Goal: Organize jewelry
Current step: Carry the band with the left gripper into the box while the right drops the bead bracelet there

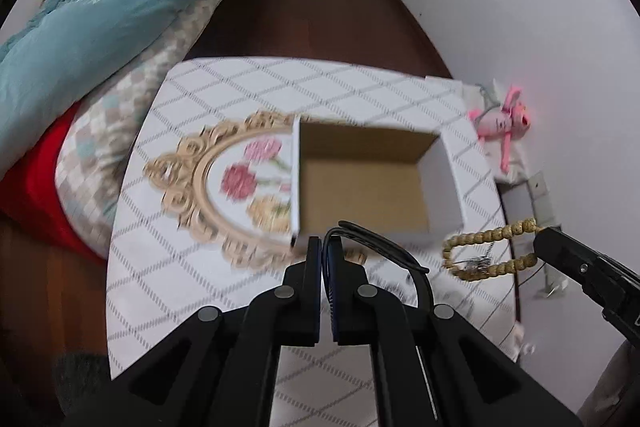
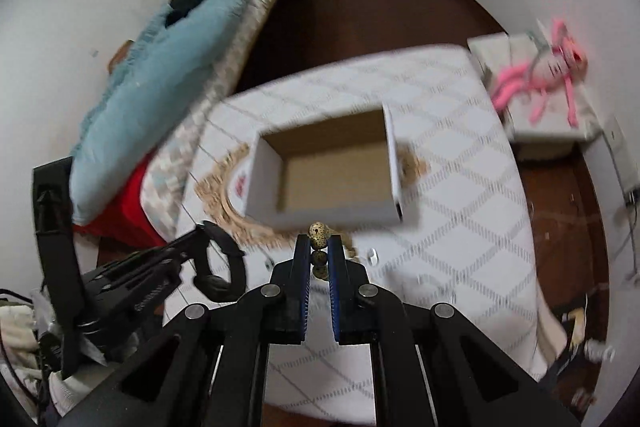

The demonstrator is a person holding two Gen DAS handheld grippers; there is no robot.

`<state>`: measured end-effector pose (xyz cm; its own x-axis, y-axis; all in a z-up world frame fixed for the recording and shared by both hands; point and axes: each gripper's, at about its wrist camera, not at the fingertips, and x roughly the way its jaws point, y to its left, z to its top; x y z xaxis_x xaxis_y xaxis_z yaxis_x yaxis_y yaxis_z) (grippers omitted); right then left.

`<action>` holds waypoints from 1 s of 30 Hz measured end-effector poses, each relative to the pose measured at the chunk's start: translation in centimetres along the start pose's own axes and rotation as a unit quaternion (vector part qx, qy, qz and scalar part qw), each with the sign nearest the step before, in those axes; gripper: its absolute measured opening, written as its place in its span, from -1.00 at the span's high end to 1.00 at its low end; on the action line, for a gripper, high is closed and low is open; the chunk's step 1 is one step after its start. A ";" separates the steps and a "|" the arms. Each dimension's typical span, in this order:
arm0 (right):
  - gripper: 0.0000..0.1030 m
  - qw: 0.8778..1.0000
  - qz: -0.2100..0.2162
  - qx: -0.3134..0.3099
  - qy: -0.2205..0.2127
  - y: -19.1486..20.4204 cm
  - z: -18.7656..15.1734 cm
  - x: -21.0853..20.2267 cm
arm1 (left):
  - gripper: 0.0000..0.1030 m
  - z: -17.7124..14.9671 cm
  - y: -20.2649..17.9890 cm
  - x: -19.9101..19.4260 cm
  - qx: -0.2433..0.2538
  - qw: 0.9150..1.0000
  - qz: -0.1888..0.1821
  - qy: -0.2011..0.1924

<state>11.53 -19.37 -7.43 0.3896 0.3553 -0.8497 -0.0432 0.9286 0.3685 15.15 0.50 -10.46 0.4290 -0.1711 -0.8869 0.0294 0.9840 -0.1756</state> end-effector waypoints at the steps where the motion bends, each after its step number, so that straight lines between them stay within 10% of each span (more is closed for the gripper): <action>1: 0.83 1.000 0.000 -0.004 -0.006 0.2 0.9 0.0 | 0.98 0.7 -0.1 0.2 0.000 1.000 -0.001 -0.001; 19: 0.82 0.998 0.001 -0.008 0.067 -1.3 10.1 10.5 | 0.84 7.0 0.1 9.2 -0.034 0.994 -0.013 0.102; 21: 0.81 0.996 0.004 -0.005 0.090 -1.6 10.3 11.7 | 0.56 7.1 0.0 8.9 -0.030 0.995 0.002 0.097; 23: 0.77 0.995 0.004 0.004 0.104 -2.3 10.2 12.5 | -0.20 7.2 0.2 8.1 -0.034 0.996 0.007 0.082; 30: -0.45 0.995 -0.065 -0.010 0.075 -3.0 9.4 11.2 | -0.90 6.8 0.6 6.1 -0.012 0.997 0.065 0.030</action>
<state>24.63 -19.23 -14.50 0.2524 0.2422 -0.9368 -0.0206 0.9693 0.2451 23.92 0.38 -13.03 0.3724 -0.0450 -0.9270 -0.0443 0.9968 -0.0662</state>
